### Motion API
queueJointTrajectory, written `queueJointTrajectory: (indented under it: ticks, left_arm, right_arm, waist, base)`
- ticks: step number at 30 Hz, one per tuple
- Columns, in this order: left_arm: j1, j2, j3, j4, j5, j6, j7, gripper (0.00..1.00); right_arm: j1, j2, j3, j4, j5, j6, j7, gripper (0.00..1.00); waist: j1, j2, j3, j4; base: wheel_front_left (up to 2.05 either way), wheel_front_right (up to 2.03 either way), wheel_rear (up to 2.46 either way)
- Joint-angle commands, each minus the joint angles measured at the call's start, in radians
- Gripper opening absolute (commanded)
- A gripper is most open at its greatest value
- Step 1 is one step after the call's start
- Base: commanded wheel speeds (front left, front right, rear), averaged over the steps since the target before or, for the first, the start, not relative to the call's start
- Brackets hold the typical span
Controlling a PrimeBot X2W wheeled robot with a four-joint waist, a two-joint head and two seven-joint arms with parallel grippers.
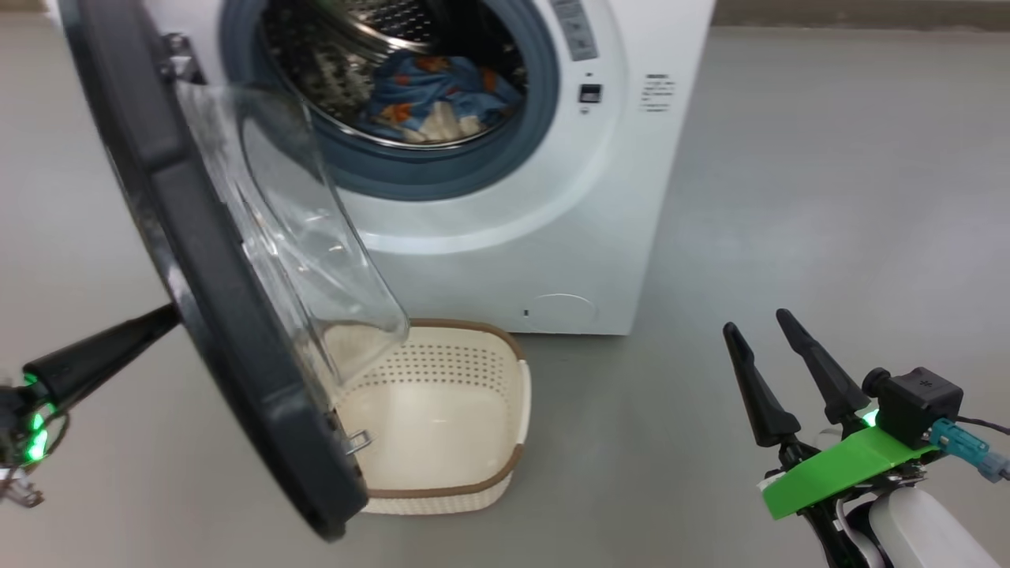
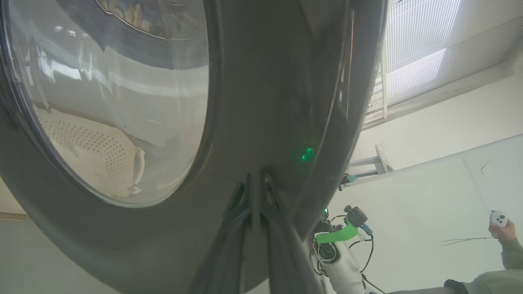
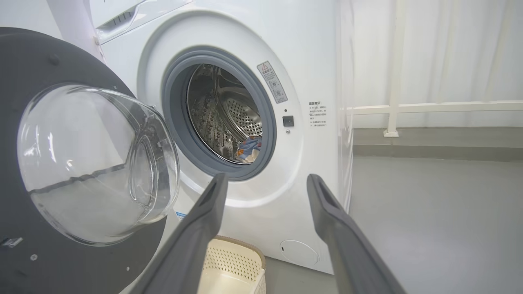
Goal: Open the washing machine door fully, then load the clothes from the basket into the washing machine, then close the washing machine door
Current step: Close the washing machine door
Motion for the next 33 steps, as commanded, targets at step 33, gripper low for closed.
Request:
queueJointTrajectory:
  ticks: [33]
  left_arm:
    - [-0.249,-0.037,0.046,0.164,0.305,-0.035,-0.437,0.00]
  right_arm:
    - [0.019,0.053,-0.022,-0.060,-0.027,0.005,-0.012,1.00]
  waist:
    - [0.0000,-0.0001,0.079,-0.450]
  base:
    - [0.00,0.00,0.00]
